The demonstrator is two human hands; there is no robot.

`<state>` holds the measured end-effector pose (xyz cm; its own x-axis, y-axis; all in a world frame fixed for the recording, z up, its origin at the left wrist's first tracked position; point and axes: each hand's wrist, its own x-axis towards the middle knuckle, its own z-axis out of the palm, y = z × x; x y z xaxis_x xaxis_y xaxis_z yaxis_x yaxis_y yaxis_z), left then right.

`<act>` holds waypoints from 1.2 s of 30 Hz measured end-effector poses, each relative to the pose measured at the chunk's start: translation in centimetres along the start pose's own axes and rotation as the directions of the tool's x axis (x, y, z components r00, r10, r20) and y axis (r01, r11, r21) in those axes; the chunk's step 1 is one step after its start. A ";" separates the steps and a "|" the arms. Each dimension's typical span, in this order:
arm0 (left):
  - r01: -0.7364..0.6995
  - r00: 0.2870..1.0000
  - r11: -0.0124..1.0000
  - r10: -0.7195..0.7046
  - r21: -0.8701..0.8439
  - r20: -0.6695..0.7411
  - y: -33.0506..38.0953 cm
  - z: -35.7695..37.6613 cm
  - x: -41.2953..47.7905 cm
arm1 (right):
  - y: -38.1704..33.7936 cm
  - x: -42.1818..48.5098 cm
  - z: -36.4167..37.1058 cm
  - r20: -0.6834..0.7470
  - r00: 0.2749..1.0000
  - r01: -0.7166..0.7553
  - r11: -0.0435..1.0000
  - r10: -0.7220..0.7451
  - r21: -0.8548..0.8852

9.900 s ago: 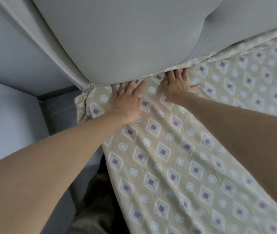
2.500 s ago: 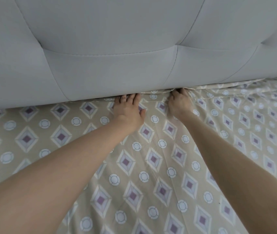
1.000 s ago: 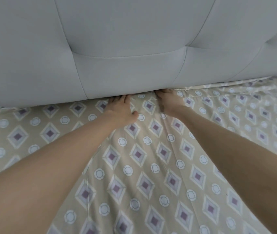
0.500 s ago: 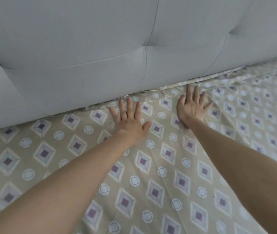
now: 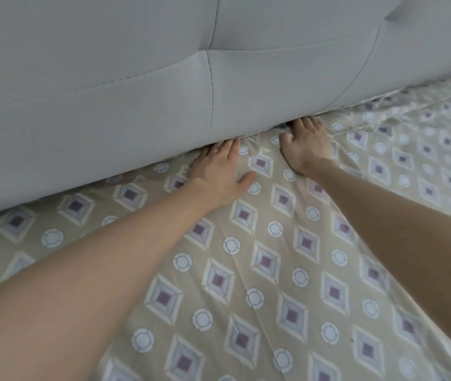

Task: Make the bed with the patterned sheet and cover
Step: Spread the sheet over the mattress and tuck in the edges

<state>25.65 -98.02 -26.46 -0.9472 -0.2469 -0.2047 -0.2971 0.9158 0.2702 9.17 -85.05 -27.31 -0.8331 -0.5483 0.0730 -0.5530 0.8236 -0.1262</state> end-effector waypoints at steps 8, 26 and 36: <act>0.084 0.989 0.994 -0.092 0.076 0.114 1.2 -1.0 2.2 | -0.4 1.7 -1.8 0.057 0.995 -0.087 0.996 0.088 -0.019; 0.103 0.981 0.907 -0.159 0.408 0.107 3.7 -0.9 2.5 | 3.1 4.6 0.2 0.123 0.904 -0.403 0.912 0.409 -0.078; 0.042 0.981 0.862 -0.132 0.505 0.142 4.8 -2.6 1.7 | 4.5 5.7 -1.1 0.062 0.949 -0.305 0.950 0.308 -0.062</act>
<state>22.29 -94.82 -23.07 -0.8729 -0.3178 -0.3702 -0.2353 0.9389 -0.2512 1.89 -84.30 -26.36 -0.9608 -0.2755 -0.0306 -0.2723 0.9588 -0.0811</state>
